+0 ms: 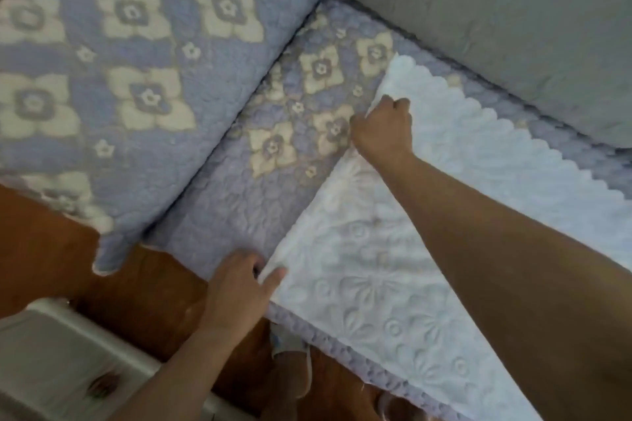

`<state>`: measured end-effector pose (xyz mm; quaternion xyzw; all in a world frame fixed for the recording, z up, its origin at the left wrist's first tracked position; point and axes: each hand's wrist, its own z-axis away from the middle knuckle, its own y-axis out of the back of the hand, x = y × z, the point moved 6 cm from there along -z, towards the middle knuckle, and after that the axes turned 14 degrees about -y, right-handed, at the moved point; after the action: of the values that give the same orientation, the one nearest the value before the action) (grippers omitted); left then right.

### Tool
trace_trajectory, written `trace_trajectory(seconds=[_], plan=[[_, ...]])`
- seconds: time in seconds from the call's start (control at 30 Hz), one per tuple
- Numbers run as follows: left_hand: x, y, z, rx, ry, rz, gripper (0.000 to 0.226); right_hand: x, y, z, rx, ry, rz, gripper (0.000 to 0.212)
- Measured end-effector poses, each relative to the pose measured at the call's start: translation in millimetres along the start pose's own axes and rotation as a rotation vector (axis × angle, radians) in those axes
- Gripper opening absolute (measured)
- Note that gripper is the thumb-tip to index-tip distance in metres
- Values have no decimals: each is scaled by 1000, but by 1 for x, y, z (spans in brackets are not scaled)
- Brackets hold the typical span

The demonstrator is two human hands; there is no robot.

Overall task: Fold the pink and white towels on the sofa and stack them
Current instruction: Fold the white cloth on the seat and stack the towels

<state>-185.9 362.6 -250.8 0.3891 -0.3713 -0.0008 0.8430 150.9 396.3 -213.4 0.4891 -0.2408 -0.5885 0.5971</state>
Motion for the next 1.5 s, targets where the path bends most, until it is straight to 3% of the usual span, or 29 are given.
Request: trace_trajectory(seconds=[0.07,0.13,0.23,0.33,0.47,0.57,0.7,0.83,1.07,1.27,1.5], plan=[[-3,-5,-2,-78,-44,-73,39,-16,-6,-30,7,-132,56,53],[-9,-8,-3,-148,-32,-73,29,-18,-12,-48,-15,-203,198,56],[-13,-9,-7,-224,-25,19,24,-18,-21,-63,-7,-143,408,51],[-16,-11,-9,-306,-15,91,19,-18,-15,-66,43,-92,403,48],[-9,5,-8,-456,16,297,21,12,22,-78,-65,-372,-121,28],[48,12,12,-601,18,618,15,55,62,-69,-194,-503,-488,37],[161,-20,54,-853,-177,489,4,143,137,-38,-166,-623,-910,37],[268,-101,100,-963,-362,319,19,276,230,-20,-106,-659,-886,39],[424,-295,197,-933,-469,156,31,518,319,-20,-162,-685,-780,37],[508,-454,278,-714,-507,-56,28,695,350,-44,-196,-633,-640,28],[555,-560,327,-621,-602,-185,21,811,361,-73,-166,-593,-648,33]])
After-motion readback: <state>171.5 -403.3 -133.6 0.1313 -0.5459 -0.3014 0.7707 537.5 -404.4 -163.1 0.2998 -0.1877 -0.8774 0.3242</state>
